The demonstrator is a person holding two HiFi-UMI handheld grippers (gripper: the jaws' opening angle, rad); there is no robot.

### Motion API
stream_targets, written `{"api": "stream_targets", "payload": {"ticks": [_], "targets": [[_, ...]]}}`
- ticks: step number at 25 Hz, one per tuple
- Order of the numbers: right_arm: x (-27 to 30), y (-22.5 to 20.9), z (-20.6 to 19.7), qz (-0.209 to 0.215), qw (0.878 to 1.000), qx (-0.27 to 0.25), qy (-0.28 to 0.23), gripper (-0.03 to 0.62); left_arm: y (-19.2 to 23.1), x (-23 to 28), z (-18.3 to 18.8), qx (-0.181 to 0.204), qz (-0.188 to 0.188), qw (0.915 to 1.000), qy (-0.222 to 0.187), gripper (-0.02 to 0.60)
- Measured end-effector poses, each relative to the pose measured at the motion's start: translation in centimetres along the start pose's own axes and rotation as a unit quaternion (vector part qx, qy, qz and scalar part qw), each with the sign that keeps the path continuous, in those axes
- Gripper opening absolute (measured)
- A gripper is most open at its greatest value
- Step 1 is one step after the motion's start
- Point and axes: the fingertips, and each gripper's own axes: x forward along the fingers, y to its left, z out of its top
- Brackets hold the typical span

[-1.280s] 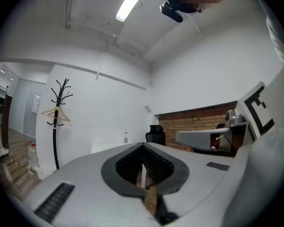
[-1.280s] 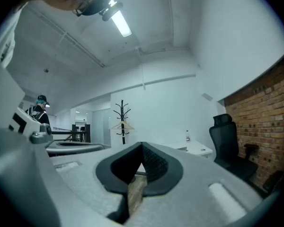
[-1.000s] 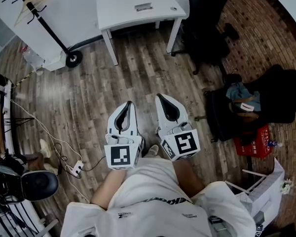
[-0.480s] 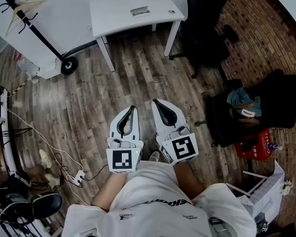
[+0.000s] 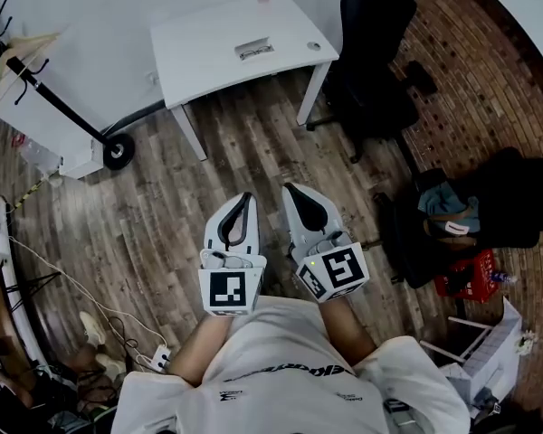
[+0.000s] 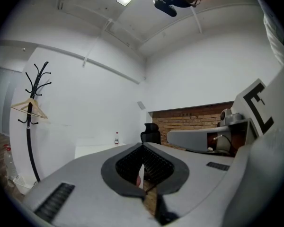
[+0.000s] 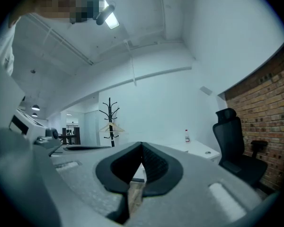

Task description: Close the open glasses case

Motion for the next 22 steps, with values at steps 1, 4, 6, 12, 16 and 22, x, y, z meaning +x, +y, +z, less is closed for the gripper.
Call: {"api": "stream_targets", "payload": {"ticks": [1,4,6,12,16,22], "targets": [[1.4,-0.1,0.2,-0.004,1.000,-0.003,0.000,0.002,1.0,0.9,0.2,-0.001,-0.005,1.0000,-0.001,-0.003],[5.3,0.0,0.3,-0.010,1.000,0.000,0.005,0.002,3.9,3.4,0.5,-0.001,-0.015,0.9999,-0.003,-0.003],[7.5,0.0,0.4,-0.015,1.000,0.002,0.008,0.002,5.6,4.7,0.7,0.002,-0.019,0.9998,-0.001,-0.003],[11.8,-0.5,0.1,-0.034,0.999,0.007,0.009,0.002,9.5,7.5,0.9,-0.007,-0.026,0.9996,0.012,-0.003],[13.8,-1.5,0.0,-0.036,0.999,0.008,0.017,0.002,11.0,9.3,0.2,-0.007,-0.022,0.9996,0.016,-0.003],[17.6,-4.1,-0.6,-0.042,0.999,0.008,0.014,0.002,13.3,13.4,-0.7,-0.010,-0.013,0.9996,0.023,-0.003]]}}
